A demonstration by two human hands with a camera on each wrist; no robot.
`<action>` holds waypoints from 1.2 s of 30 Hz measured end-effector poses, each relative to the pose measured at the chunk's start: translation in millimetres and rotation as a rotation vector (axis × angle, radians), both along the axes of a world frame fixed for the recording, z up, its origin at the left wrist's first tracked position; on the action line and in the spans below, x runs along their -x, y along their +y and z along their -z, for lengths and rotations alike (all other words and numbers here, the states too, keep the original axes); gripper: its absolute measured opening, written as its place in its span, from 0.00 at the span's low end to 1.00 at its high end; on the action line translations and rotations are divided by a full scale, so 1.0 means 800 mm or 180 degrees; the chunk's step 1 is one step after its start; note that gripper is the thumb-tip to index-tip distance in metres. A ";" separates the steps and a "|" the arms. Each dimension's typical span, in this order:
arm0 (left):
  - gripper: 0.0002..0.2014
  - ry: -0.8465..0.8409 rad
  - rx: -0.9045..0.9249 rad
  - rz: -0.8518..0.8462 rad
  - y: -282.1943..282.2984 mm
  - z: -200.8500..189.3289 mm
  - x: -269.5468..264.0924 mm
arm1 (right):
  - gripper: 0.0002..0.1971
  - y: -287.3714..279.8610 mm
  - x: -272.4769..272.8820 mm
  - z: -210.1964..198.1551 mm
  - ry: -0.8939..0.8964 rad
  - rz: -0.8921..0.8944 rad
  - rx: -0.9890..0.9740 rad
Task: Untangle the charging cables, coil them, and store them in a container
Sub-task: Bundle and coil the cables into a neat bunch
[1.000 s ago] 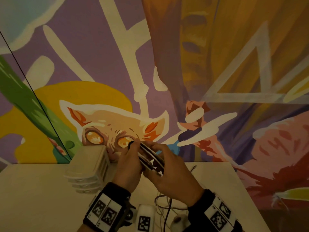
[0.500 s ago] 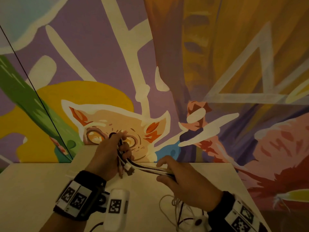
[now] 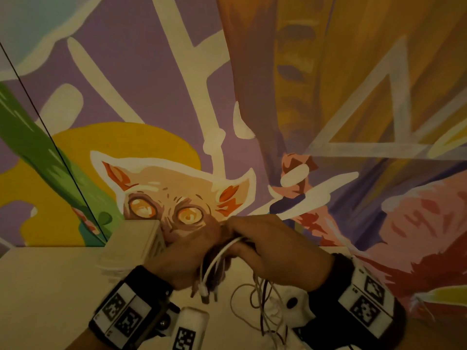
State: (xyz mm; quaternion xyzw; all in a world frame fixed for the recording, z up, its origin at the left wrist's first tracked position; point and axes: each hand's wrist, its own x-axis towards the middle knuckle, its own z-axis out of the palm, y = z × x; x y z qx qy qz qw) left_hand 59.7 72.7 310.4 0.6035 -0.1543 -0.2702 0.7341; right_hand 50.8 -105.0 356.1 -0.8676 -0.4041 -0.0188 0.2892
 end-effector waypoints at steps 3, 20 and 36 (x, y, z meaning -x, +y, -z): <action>0.25 0.0010 0.0524 0.0446 -0.008 0.001 0.009 | 0.06 0.006 -0.005 -0.012 0.0138 0.0016 -0.0035; 0.23 -0.0666 -0.0698 -0.0579 -0.014 0.006 0.019 | 0.01 0.003 -0.017 -0.004 0.0323 0.0401 -0.0135; 0.20 0.0119 0.0846 -0.0705 -0.002 0.019 0.018 | 0.12 0.002 -0.006 0.059 0.0362 0.0899 -0.1143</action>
